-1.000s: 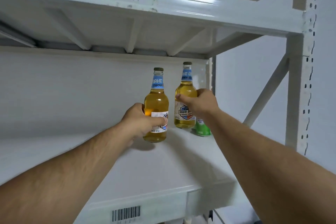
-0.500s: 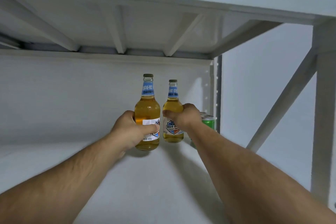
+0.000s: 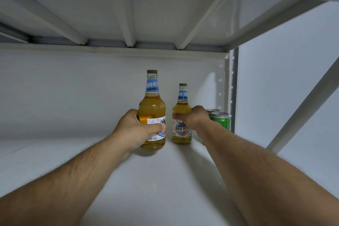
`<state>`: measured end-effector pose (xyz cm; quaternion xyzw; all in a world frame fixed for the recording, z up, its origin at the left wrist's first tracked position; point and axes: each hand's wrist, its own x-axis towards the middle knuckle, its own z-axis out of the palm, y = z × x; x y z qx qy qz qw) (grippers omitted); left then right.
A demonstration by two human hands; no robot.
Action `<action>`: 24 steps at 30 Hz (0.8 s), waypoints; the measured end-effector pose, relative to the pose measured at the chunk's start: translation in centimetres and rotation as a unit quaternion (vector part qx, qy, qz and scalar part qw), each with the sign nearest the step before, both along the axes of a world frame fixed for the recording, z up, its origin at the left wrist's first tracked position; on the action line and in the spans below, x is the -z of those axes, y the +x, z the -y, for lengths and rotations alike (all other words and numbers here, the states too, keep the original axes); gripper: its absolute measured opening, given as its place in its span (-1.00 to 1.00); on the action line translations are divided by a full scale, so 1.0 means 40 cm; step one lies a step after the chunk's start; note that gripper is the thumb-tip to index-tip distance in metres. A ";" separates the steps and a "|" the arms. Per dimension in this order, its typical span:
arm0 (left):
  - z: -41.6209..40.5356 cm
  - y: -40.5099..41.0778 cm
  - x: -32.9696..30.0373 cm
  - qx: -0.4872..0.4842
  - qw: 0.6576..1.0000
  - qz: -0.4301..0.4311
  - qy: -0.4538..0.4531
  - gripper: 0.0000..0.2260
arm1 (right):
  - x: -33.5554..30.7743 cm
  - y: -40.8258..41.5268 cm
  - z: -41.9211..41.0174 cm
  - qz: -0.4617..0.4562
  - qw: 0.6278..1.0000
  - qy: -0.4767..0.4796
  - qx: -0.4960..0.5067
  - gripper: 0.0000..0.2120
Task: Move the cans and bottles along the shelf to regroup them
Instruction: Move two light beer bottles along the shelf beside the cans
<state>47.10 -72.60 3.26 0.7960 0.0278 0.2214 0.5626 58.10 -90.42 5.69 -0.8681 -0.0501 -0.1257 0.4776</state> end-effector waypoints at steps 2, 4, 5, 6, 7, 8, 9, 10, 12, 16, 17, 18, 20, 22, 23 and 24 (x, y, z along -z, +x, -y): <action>-0.001 0.004 0.003 -0.001 1.000 0.000 -0.004 -0.29 | -0.002 -0.001 0.003 -0.005 1.000 0.004 0.000 -0.39; -0.001 0.005 0.004 0.003 1.000 0.000 -0.005 -0.39 | -0.002 -0.001 0.002 -0.010 1.000 0.006 -0.003 -0.37; 0.000 0.005 0.006 0.004 1.000 0.002 -0.005 -0.42 | -0.002 -0.002 0.002 -0.013 1.000 0.007 -0.005 -0.36; 0.000 0.006 0.007 0.005 1.000 0.003 -0.005 -0.44 | -0.003 -0.003 0.001 -0.016 1.000 0.007 -0.007 -0.36; 0.001 0.005 0.009 0.005 1.000 0.002 -0.004 -0.45 | -0.004 -0.004 0.001 -0.019 1.000 0.008 -0.010 -0.36; 0.002 0.005 0.011 0.003 1.000 0.001 -0.003 -0.45 | -0.005 -0.007 0.002 -0.022 1.000 0.009 -0.012 -0.36; 0.004 0.005 0.013 0.002 1.000 0.000 -0.003 -0.44 | -0.006 -0.013 0.002 -0.024 1.000 0.008 -0.014 -0.38; 0.004 0.005 0.015 0.002 1.000 -0.001 -0.004 -0.44 | -0.007 -0.021 0.004 -0.025 1.000 0.004 -0.013 -0.40; 0.005 0.004 0.019 0.000 1.000 -0.004 -0.003 -0.43 | -0.010 -0.038 0.007 -0.025 1.000 -0.005 -0.016 -0.43; 0.015 -0.005 0.021 -0.002 1.000 -0.007 -0.002 -0.45 | -0.037 -0.094 0.015 -0.004 0.999 -0.042 -0.029 -0.50; 0.020 -0.009 0.019 -0.002 1.000 -0.010 -0.003 -0.45 | -0.047 -0.112 0.019 0.004 0.998 -0.060 -0.032 -0.58; 0.026 -0.013 0.017 0.000 1.000 -0.012 -0.005 -0.47 | -0.058 -0.133 0.024 0.013 0.996 -0.084 -0.034 -0.65; 0.040 -0.023 0.011 0.008 1.000 -0.012 -0.011 -0.51 | -0.080 -0.181 0.040 0.034 0.988 -0.148 -0.034 -0.72; 0.058 -0.023 0.002 0.018 1.000 -0.009 -0.011 -0.57 | -0.105 -0.228 0.064 0.060 0.974 -0.218 -0.034 -0.68; 0.068 -0.021 -0.003 0.021 1.000 -0.009 -0.011 -0.59 | -0.117 -0.248 0.077 0.074 0.966 -0.245 -0.035 -0.64; 0.078 -0.015 -0.006 0.024 1.000 -0.010 -0.011 -0.60 | -0.127 -0.265 0.091 0.087 0.959 -0.267 -0.035 -0.59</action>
